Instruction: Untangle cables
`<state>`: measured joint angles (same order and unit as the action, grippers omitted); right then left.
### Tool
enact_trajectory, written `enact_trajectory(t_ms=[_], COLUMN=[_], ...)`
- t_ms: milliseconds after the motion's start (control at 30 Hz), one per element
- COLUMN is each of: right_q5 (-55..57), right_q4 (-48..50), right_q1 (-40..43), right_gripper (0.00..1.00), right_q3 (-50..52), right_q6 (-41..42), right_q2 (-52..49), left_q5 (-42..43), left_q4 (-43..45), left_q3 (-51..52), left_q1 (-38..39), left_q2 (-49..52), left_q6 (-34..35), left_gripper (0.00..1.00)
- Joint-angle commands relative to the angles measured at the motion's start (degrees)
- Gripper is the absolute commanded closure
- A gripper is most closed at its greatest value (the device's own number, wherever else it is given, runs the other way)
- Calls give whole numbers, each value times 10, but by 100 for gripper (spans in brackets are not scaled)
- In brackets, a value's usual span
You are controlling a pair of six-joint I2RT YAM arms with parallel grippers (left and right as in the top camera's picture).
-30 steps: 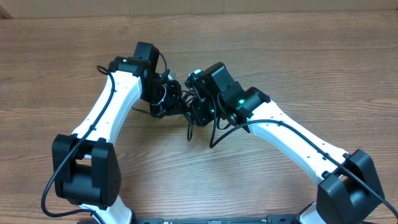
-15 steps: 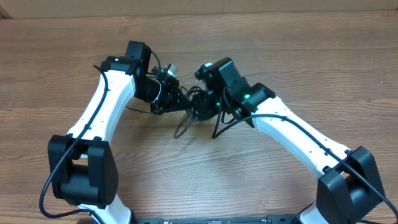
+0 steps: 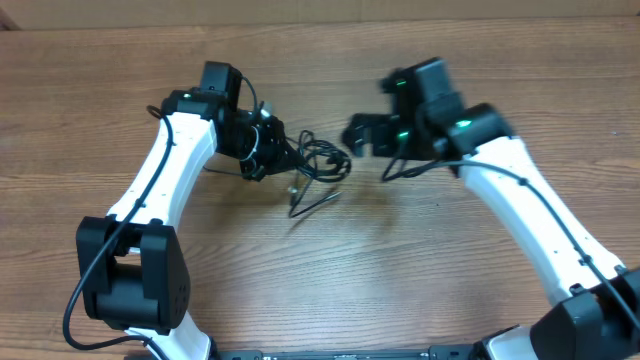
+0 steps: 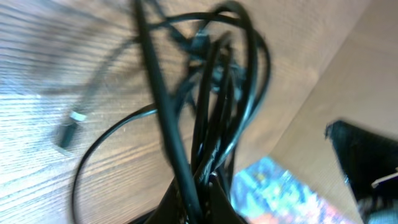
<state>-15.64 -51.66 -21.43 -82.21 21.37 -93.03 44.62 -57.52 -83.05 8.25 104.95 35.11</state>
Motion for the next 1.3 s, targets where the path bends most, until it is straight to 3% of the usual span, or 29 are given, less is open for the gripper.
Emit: enact_trajectory(t_ms=[0, 500, 833, 1167, 1200, 1233, 1267], right_q5=[10, -83, -80, 33, 41, 41, 40], right_q4=[-29, -11, 113, 157, 157, 157, 156], right_q1=[24, -28, -100, -144, -145, -145, -145], right_gripper=[0, 0, 3, 48, 56, 73, 82], right_q3=[-9, 37, 84, 103, 103, 103, 103], right_q6=[94, 104, 123, 123, 123, 123, 127], right_q2=[9, 5, -9, -23, -24, -25, -25], left_q5=[-3, -24, -24, -11, -11, -11, -12], left_q4=[17, 34, 34, 34, 34, 34, 35], left_q3=[-12, -12, -12, -12, -12, -12, -12], left_q1=[-8, -7, -7, -6, -6, -6, -6], left_q2=[-4, -4, -4, -4, -4, -4, -4], left_q6=[76, 466, 525, 536, 535, 522, 506], left_gripper=[96, 96, 96, 96, 96, 96, 96])
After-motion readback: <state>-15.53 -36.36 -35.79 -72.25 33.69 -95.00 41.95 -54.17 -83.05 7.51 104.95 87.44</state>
